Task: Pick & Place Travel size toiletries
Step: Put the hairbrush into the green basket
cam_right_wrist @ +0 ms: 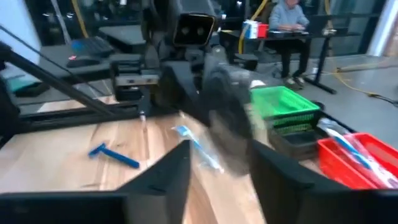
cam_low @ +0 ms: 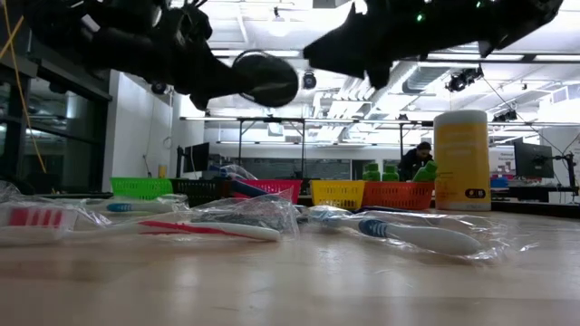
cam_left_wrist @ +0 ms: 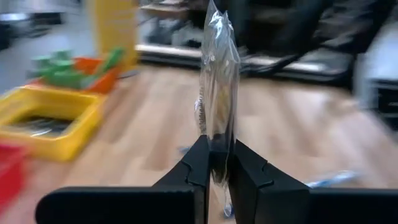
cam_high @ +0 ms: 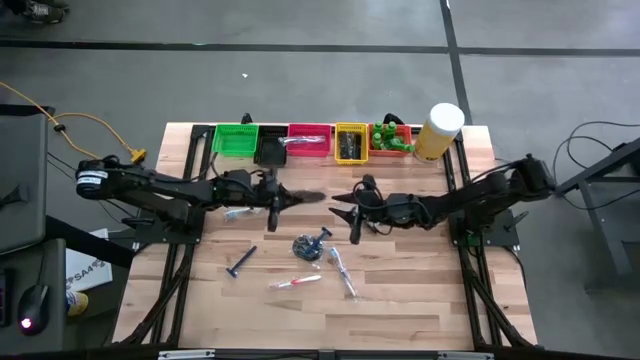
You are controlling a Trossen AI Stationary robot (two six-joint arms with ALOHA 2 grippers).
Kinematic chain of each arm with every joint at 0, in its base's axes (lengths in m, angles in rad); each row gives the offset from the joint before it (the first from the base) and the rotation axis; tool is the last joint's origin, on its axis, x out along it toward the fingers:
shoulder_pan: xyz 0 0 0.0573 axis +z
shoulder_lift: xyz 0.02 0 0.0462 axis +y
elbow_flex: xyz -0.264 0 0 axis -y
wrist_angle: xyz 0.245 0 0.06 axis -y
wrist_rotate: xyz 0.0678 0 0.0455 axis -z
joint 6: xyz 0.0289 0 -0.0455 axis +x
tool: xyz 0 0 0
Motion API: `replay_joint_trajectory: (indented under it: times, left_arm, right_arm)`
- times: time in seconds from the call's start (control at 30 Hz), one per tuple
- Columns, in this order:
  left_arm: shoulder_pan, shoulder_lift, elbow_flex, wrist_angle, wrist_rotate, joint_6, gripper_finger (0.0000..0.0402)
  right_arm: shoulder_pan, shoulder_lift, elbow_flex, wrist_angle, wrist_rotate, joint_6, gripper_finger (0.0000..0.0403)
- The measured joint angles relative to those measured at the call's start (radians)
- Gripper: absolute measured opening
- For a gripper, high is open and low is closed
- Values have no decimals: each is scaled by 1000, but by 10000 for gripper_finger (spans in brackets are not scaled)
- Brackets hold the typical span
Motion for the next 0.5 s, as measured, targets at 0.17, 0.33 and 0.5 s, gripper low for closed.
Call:
replay_joint_trajectory:
  times: [0.17,0.33,0.5]
  left_arm:
    - [74,-96,104,-429,-179,55,26]
    - [164,-132,238,-831,-437,113,31]
    - [320,-114,264,-998,-609,144,33]
  right_arm:
    - [33,-106,2,-150,56,3,221]
    - [66,-172,1,-235,62,3,251]
    - [78,-190,1,-248,63,1,249]
